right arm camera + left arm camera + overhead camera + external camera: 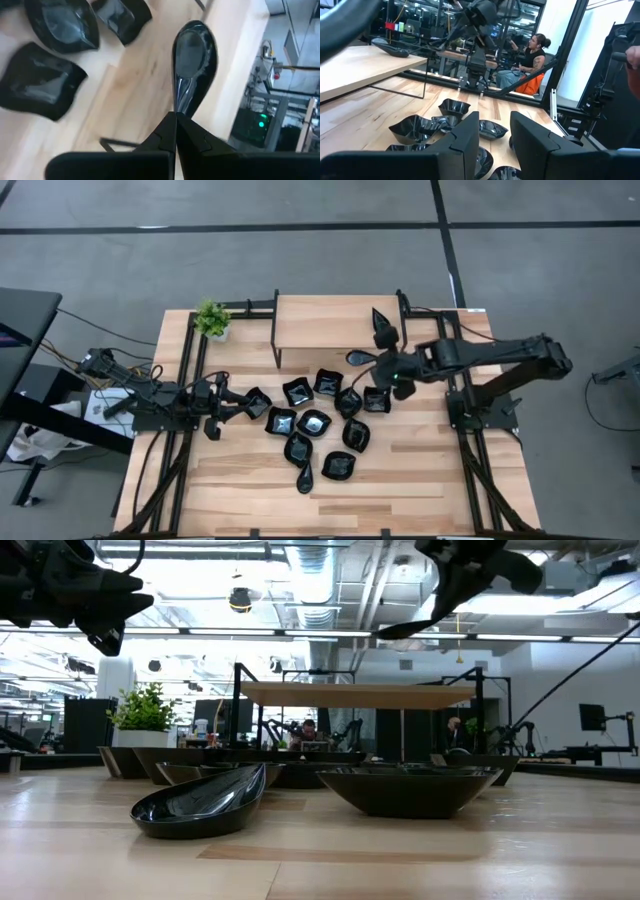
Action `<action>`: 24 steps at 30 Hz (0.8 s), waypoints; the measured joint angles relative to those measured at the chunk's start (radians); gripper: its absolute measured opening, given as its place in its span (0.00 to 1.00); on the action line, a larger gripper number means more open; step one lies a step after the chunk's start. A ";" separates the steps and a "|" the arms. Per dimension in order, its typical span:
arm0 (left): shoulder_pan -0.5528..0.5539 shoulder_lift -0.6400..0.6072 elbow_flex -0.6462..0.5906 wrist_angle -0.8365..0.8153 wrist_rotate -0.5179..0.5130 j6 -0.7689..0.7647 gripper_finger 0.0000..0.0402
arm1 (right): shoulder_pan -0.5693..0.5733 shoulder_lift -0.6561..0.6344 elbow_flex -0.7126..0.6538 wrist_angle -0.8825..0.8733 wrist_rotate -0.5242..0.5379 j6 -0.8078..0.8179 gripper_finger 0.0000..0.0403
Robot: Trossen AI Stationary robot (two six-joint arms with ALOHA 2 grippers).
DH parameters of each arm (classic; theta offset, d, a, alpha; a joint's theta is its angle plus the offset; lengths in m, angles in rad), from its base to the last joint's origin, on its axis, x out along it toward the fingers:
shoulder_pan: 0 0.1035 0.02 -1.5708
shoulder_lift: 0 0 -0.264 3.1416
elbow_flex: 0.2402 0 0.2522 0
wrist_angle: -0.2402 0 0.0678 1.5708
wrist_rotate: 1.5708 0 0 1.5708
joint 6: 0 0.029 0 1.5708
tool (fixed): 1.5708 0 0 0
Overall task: Pick & Place Mini shaped plates
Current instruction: Stack the black drop shaped plate on top of the black drop shaped plate on the shelf
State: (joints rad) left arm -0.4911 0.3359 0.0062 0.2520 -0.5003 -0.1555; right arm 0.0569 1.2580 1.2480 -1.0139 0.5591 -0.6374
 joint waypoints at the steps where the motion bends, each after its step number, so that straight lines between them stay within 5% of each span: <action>1: 0.000 0.000 0.000 0.000 0.000 0.000 0.28 | -0.012 -0.011 0.000 -0.004 -0.001 -0.013 0.00; 11: 0.000 0.000 0.000 0.003 0.000 0.000 0.28 | -0.199 -0.089 0.000 -0.030 -0.036 -0.154 0.00; 24: 0.000 0.000 0.000 0.004 0.000 0.000 0.28 | -0.447 -0.031 0.000 -0.035 -0.094 -0.296 0.00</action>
State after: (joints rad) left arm -0.4911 0.3355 0.0059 0.2562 -0.5003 -0.1551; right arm -0.3897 1.2267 1.2476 -1.0488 0.4648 -0.9335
